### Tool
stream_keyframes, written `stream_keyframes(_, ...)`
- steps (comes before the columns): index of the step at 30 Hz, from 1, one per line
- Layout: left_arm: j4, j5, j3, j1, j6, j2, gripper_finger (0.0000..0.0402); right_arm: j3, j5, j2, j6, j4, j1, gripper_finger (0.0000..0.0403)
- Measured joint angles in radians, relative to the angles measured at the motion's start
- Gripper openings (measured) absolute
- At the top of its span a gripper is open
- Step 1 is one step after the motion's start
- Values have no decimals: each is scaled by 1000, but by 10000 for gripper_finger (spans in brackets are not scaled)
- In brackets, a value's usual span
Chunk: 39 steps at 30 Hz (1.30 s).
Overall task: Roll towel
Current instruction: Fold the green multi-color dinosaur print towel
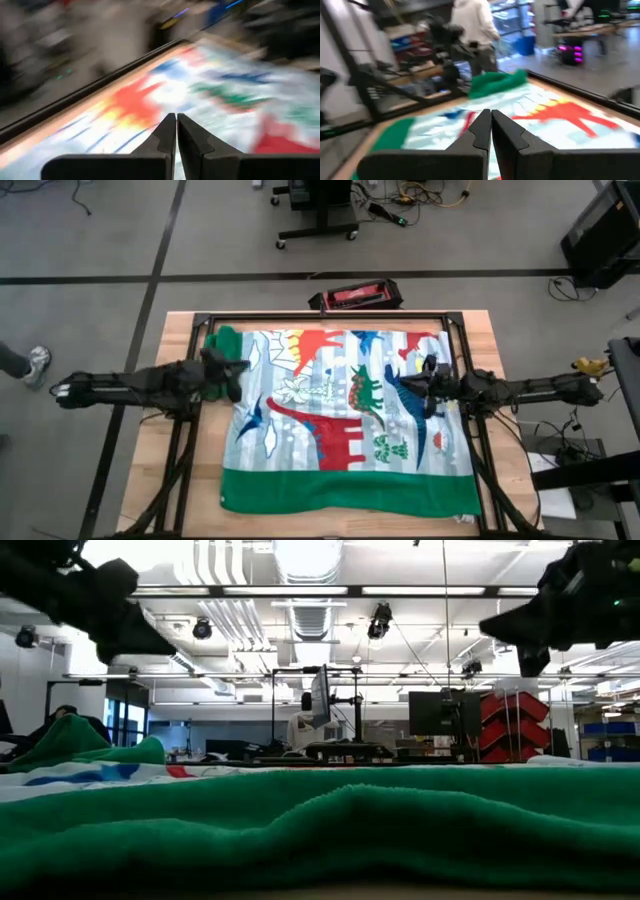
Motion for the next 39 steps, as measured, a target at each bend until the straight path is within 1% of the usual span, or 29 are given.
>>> stream_keyframes(3,-183,-10,143,1,-85,80,0,0,57,51,-1,8,0,0)
stream_keyframes(6,-329,-13,248,3,-168,157,6,0,62,82,37,14,0,0)
stream_keyframes(10,-563,-12,385,21,-347,263,35,0,57,112,97,8,0,3)
stream_keyframes(12,-692,-11,451,29,-428,320,56,0,51,128,102,9,0,13)
stream_keyframes(15,-884,9,532,48,-535,404,88,0,42,150,101,6,0,41)
stream_keyframes(18,-1017,52,579,73,-621,473,119,0,24,164,102,9,0,74)
stream_keyframes(22,-1021,134,575,105,-679,544,148,0,-40,175,102,9,1,109)
stream_keyframes(24,-1032,188,552,128,-704,585,157,0,-63,182,102,5,7,122)
stream_keyframes(27,-1054,238,507,170,-734,653,167,0,-83,199,102,1,26,138)
stream_keyframes(33,-1018,238,450,251,-740,749,188,-1,-84,228,106,-36,72,158)
stream_keyframes(39,-887,241,408,303,-741,806,209,-1,-84,269,143,-37,117,167)
